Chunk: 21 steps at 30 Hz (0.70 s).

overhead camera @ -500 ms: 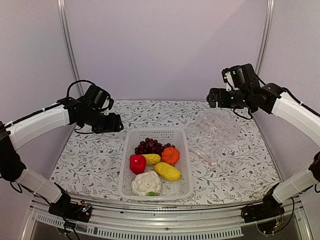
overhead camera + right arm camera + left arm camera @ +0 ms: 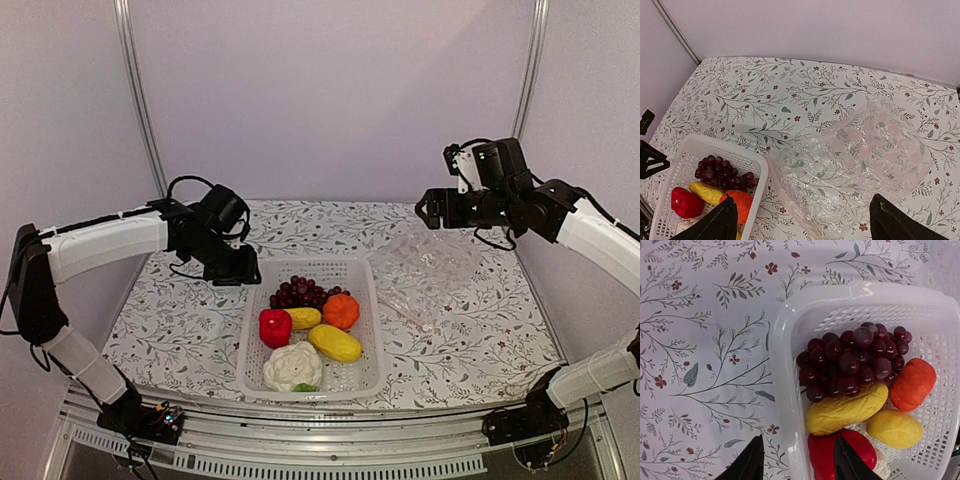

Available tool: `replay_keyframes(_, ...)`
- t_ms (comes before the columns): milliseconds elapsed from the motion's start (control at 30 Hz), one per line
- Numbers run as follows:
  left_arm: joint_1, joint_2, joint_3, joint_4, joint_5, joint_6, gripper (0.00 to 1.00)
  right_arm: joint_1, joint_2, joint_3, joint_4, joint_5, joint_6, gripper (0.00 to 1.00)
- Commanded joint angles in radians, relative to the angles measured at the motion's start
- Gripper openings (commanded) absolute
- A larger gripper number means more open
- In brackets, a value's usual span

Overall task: Place the food in the zip-top bag and seal the zipper
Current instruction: Move the bin to the center of the board.

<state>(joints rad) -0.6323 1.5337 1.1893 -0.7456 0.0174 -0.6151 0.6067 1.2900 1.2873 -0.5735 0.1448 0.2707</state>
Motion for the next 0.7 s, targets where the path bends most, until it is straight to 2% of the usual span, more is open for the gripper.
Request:
replay_keyframes(0,-0.027,0.075,0.076,-0.085,-0.014,-0.046,0.44,-0.002,0.002,-0.006,-0.014,-0.035,0.017,0.89)
replay_keyframes(133,-0.038,0.106,0.092,-0.090,-0.044,-0.072,0.37,-0.002,-0.003,-0.017,-0.022,-0.055,0.024,0.89)
replay_keyframes(300,-0.037,0.146,0.126,-0.098,-0.056,-0.093,0.17,-0.002,-0.013,-0.034,-0.034,-0.041,0.014,0.89)
replay_keyframes(367,-0.036,0.155,0.136,-0.097,-0.059,-0.100,0.13,-0.002,-0.015,-0.036,-0.035,-0.039,0.010,0.89)
replay_keyframes(433,-0.035,0.164,0.145,-0.103,-0.059,-0.102,0.14,-0.002,-0.015,-0.036,-0.036,-0.041,0.009,0.89)
replay_keyframes(567,-0.037,0.160,0.153,-0.143,-0.046,-0.108,0.33,-0.002,-0.015,-0.037,-0.040,-0.055,0.010,0.89)
replay_keyframes(667,-0.038,0.114,0.102,-0.130,-0.027,-0.118,0.37,-0.002,-0.020,-0.050,-0.040,-0.056,0.014,0.89)
